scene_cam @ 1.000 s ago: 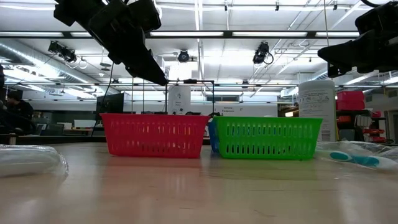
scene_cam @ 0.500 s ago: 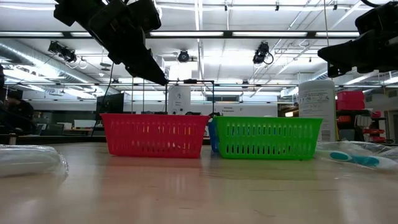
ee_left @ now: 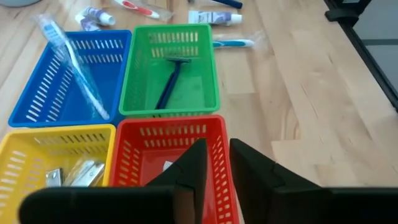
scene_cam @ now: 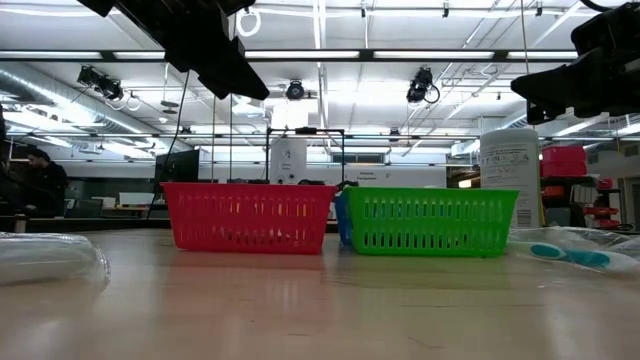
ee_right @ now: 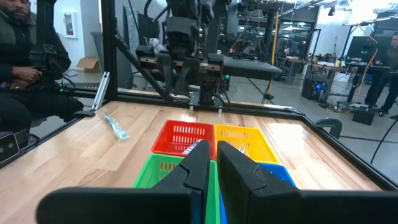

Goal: Pick & Place Travel size toiletries
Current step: Put the green toothbrush into the blue bin

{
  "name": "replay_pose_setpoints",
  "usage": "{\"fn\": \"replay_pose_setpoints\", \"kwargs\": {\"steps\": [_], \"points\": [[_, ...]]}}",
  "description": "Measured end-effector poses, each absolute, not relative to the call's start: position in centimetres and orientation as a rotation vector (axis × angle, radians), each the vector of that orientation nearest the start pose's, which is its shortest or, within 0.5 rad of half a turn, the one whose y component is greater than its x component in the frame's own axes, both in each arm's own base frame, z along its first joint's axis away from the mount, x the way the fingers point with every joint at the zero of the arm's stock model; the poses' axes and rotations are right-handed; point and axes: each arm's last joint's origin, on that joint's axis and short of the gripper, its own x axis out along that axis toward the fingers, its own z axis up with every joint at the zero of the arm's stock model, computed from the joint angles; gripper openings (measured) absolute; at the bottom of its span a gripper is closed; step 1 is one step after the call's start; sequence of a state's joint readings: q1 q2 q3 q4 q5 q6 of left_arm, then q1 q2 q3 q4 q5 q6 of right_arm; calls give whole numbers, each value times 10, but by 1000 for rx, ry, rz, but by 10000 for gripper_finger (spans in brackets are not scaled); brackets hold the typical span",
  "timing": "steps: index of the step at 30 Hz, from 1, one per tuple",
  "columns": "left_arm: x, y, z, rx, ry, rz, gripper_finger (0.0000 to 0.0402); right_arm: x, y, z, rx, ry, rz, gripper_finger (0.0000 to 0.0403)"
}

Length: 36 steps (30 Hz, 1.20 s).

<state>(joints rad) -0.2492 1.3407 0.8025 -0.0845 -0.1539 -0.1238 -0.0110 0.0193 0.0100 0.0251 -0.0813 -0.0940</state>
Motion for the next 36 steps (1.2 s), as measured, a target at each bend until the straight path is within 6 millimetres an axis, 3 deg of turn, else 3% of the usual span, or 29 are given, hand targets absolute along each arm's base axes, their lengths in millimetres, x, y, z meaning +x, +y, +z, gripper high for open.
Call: {"fn": "replay_pose_setpoints", "kwargs": {"steps": [15, 26, 36], "points": [[268, -69, 236, 5, 613, -72, 33, 98, 1, 168, -95, -19, 69, 40], [263, -95, 259, 49, 668, -155, 18, 98, 1, 168, -95, -19, 70, 40], [256, -118, 265, -21, 660, -204, 17, 98, 1, 168, -95, -19, 70, 40]]}}
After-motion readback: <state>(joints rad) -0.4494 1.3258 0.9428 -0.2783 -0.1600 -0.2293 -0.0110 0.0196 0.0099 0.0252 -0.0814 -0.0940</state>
